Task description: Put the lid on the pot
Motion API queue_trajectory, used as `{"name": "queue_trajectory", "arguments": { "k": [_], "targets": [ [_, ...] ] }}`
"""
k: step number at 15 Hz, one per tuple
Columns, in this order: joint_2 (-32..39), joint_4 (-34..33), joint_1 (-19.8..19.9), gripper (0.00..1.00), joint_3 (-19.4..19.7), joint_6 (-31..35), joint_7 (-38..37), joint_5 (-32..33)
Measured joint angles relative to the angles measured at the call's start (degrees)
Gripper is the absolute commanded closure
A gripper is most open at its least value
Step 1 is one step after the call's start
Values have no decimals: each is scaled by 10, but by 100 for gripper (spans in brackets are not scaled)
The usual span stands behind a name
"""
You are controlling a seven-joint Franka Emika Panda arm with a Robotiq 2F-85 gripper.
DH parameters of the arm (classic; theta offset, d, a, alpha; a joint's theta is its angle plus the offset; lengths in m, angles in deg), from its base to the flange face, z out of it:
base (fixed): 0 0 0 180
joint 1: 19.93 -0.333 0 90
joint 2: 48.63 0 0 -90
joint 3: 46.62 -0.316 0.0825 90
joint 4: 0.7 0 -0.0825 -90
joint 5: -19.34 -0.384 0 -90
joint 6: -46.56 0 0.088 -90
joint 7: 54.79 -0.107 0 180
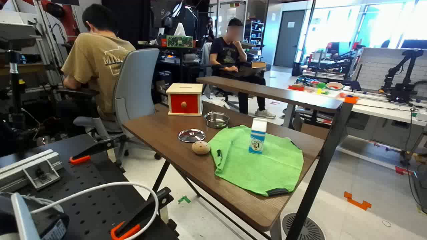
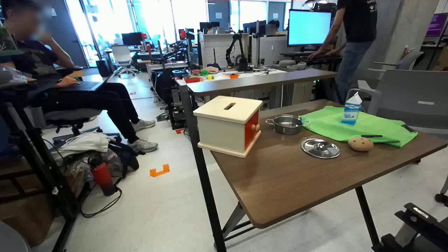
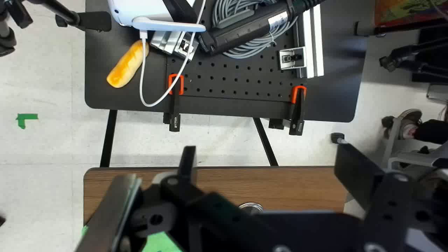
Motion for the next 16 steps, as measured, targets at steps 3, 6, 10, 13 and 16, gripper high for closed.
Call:
{"name": "queue_trajectory", "arguments": {
  "k": [3,6,10,13,16],
  "targets": [
    [0,-1,0,0,0,0,0,0],
    [0,-1,0,0,0,0,0,0],
    [0,-1,0,0,0,0,0,0],
    [0,0,0,0,-1,0,0,0],
    [3,14,1,0,-13,35,-13,-1]
  ]
}}
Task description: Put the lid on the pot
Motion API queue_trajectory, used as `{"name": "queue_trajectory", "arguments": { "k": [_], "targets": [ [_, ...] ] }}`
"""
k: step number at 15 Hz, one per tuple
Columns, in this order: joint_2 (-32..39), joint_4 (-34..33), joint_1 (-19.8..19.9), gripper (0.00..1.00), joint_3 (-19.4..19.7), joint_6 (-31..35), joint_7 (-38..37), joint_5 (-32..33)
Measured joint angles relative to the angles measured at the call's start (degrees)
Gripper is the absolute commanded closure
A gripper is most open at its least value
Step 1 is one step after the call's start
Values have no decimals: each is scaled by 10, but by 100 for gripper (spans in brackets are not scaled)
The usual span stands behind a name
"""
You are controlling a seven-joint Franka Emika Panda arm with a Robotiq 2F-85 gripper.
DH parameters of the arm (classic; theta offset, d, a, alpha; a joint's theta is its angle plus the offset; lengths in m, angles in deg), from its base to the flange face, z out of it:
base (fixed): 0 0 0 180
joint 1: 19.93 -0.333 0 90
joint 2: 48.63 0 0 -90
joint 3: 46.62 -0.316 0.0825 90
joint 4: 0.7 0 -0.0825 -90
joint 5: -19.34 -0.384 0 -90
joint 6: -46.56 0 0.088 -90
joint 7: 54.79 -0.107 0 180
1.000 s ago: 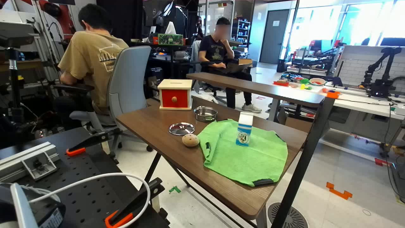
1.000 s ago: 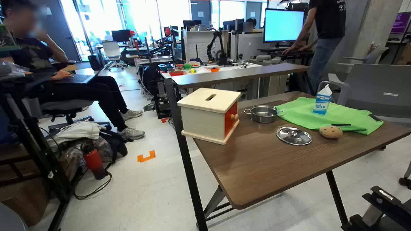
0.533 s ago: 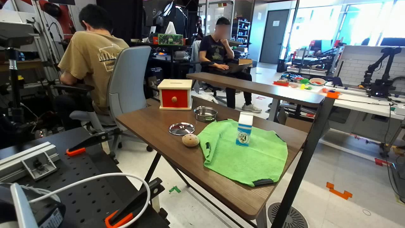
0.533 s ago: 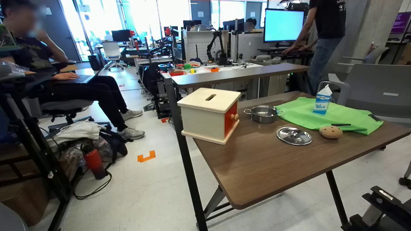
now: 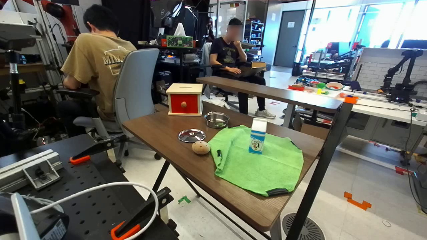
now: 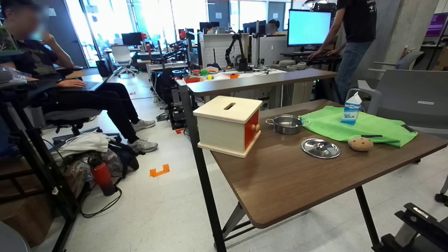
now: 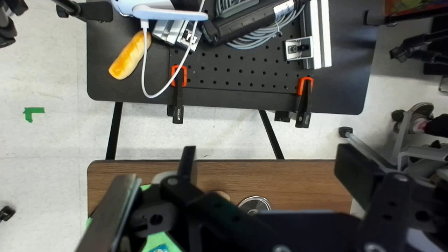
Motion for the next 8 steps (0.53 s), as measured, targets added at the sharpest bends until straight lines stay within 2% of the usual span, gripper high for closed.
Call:
{"name": "queue_trajectory", "arguments": {
  "k": [4,8],
  "targets": [
    [45,48,0,0,-42,152,-73,-2],
    [151,68,-2,0,-92,294,-139,1]
  ]
}}
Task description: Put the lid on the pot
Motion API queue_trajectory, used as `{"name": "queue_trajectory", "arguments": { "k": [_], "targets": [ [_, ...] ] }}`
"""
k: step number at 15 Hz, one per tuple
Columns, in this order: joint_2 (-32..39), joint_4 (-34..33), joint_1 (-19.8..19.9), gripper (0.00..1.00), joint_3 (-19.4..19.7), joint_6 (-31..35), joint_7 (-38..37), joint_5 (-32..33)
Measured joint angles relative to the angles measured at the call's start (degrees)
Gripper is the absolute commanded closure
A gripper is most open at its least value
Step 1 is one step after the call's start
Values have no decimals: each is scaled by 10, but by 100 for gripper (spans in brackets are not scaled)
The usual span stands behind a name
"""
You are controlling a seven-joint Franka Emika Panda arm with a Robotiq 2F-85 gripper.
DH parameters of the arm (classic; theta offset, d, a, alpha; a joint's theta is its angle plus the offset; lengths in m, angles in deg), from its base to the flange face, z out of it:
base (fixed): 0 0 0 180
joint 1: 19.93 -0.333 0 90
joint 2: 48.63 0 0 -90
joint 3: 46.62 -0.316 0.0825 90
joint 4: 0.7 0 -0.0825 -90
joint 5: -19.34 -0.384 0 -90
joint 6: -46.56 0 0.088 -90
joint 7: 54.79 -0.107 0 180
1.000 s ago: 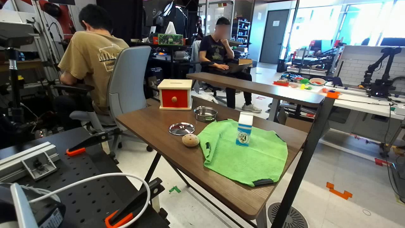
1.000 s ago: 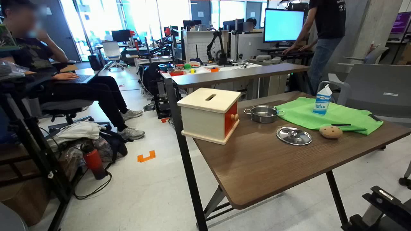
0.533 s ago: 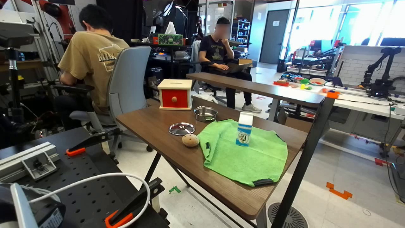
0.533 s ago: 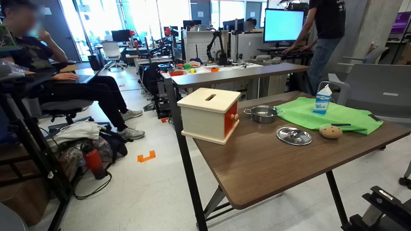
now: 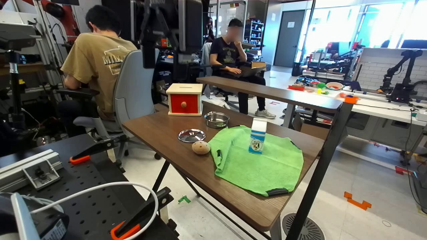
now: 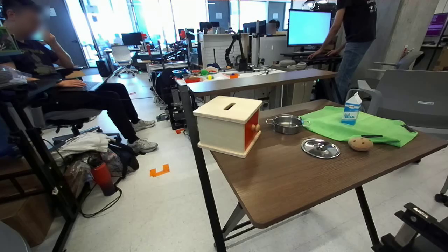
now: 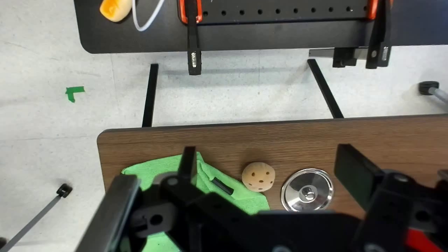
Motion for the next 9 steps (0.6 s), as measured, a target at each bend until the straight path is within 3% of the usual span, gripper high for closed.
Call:
{"name": "queue_trajectory", "arguments": {
  "k": [4,9],
  "targets": [
    [112,-12,-3,0,-43,95,-63,12],
    [236,-74,-18,0,-69,130,-143,48]
  ]
}}
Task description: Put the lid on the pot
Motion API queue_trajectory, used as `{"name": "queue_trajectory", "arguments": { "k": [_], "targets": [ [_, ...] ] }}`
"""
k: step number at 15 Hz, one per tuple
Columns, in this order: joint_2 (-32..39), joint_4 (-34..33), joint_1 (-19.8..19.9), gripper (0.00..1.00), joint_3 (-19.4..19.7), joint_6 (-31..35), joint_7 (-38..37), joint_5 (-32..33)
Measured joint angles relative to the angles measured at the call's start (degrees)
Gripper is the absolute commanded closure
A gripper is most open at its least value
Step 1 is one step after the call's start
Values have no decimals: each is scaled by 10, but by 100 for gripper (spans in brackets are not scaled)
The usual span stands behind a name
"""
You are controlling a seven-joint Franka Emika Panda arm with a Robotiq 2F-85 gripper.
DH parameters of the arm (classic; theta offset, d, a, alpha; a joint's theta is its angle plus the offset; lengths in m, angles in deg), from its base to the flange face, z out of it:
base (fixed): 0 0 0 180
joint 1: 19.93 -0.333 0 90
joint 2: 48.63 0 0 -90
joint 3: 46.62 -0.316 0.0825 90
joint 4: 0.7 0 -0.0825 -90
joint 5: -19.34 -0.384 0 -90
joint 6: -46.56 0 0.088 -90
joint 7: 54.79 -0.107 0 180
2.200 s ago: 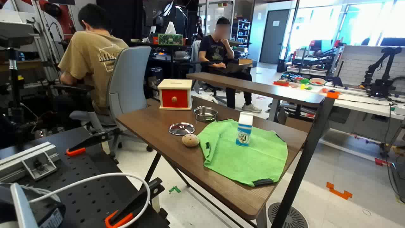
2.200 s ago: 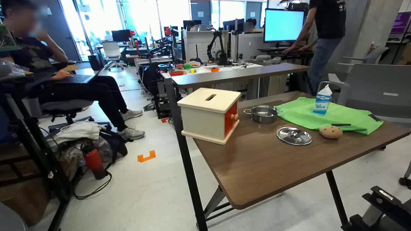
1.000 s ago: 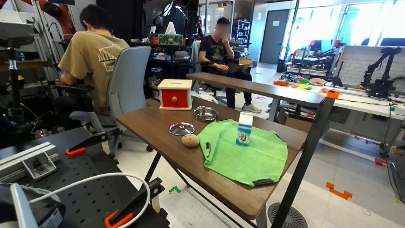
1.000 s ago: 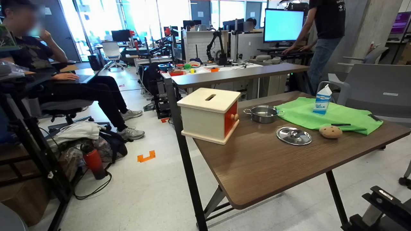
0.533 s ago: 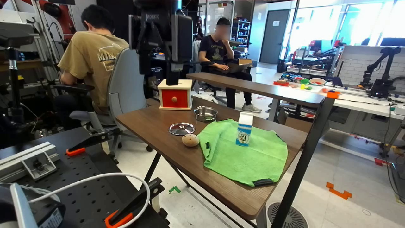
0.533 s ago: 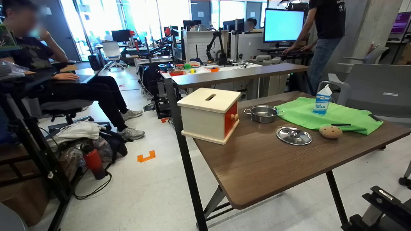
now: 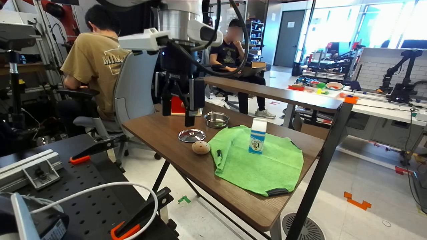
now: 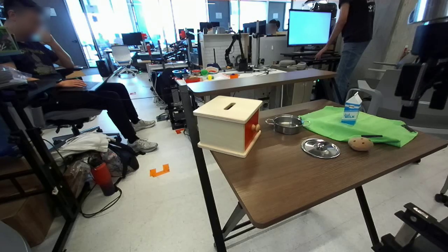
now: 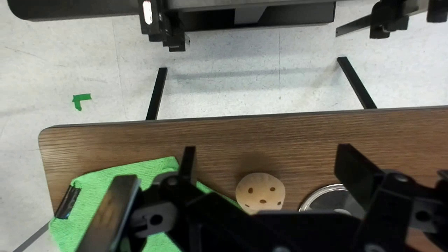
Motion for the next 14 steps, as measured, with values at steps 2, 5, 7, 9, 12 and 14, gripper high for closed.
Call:
{"name": "queue_trajectory", "arguments": {
  "k": [2,5,7,9,12,14],
  "targets": [
    [44,-33,-10,0,-2,13,-18,0],
    [101,-83,-25,0,-6,42,-30,0],
    [134,-117,-37,0,-9,51,-32,0],
    [163,-149,-48,0,-13,51,-32,0],
    [206,-191,-63,0,-18,51,-31,0],
    [233,-216,-68,0,-23,55,-30,0]
  ]
}}
